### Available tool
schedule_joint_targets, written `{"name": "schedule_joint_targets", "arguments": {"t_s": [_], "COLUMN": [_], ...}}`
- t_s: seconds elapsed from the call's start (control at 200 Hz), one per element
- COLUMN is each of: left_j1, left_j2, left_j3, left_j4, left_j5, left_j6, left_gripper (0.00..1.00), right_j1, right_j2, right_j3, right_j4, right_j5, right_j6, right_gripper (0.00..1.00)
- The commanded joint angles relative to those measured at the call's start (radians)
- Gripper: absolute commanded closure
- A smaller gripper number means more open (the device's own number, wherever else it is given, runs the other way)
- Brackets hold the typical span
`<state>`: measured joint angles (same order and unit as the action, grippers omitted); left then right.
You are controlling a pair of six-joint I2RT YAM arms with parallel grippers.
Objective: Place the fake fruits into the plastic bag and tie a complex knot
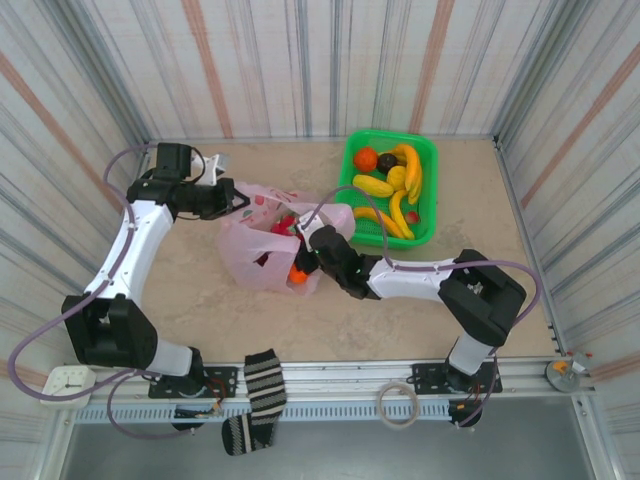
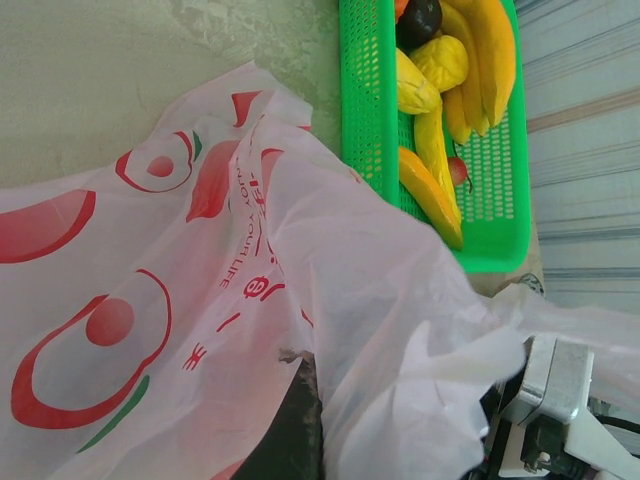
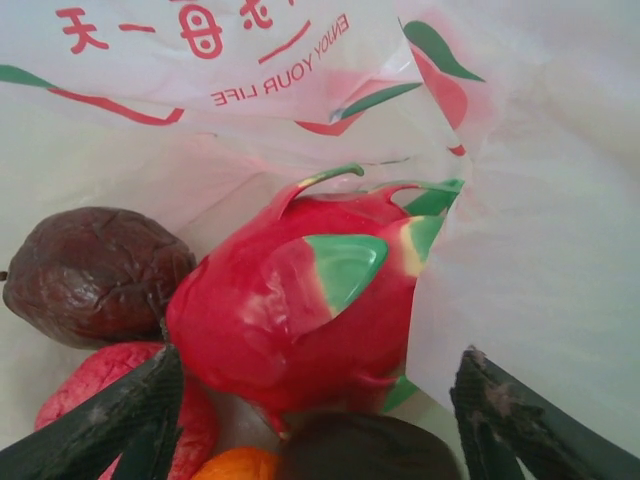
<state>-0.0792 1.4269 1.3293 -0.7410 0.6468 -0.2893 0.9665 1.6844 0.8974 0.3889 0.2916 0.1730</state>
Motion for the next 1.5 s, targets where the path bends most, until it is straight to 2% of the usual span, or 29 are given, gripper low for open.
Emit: {"name": "schedule_joint_targets", "arguments": {"t_s": [0.0,0.316,0.561,0.721,0.796,0.887,0.992,1.117,1.212,1.297,1.373,1.498], "left_j1": [0.008,0.012,0.022,0.025,0.024,0.024,0.024,0.024,0.024,0.024,0.024,0.022], "left_j2": [0.002,0.004,0.011,0.014,0.014,0.014,0.014,0.012,0.011,0.01,0.01,0.006], "left_j3": [0.002,0.01,0.008,0.01,0.01,0.011,0.011,0.008,0.008,0.008,0.008,0.006], "left_j4": [0.012,0.011,0.015,0.012,0.012,0.012,0.012,0.013,0.012,0.011,0.011,0.009], "left_j5": [0.022,0.025,0.032,0.034,0.037,0.038,0.042,0.044,0.048,0.055,0.059,0.065], "left_j6": [0.002,0.003,0.004,0.004,0.005,0.006,0.004,0.004,0.008,0.012,0.016,0.021], "left_gripper": [1.0,1.0,1.0,1.0,1.0,1.0,1.0,1.0,1.0,1.0,1.0,1.0], "right_j1": [-0.002,0.0,0.007,0.04,0.063,0.098,0.08,0.001,-0.112,-0.27,-0.439,-0.696], "right_j2": [-0.027,-0.174,-0.351,-0.497,-0.585,-0.734,-0.907,-1.034,-1.07,-1.052,-1.002,-0.855], "right_j3": [0.026,0.014,-0.149,-0.229,-0.256,-0.286,-0.281,-0.226,-0.187,-0.167,-0.167,-0.176], "right_j4": [-0.062,-0.207,-0.267,-0.38,-0.456,-0.549,-0.618,-0.68,-0.718,-0.721,-0.685,-0.471], "right_j5": [0.005,-0.04,-0.194,-0.308,-0.388,-0.414,-0.444,-0.541,-0.62,-0.731,-0.893,-1.212], "right_j6": [0.013,0.016,0.021,-0.119,-0.26,-0.406,-0.436,-0.429,-0.457,-0.48,-0.493,-0.394], "right_gripper": [0.25,0.23,0.16,0.12,0.11,0.09,0.03,0.03,0.04,0.05,0.05,0.07]}}
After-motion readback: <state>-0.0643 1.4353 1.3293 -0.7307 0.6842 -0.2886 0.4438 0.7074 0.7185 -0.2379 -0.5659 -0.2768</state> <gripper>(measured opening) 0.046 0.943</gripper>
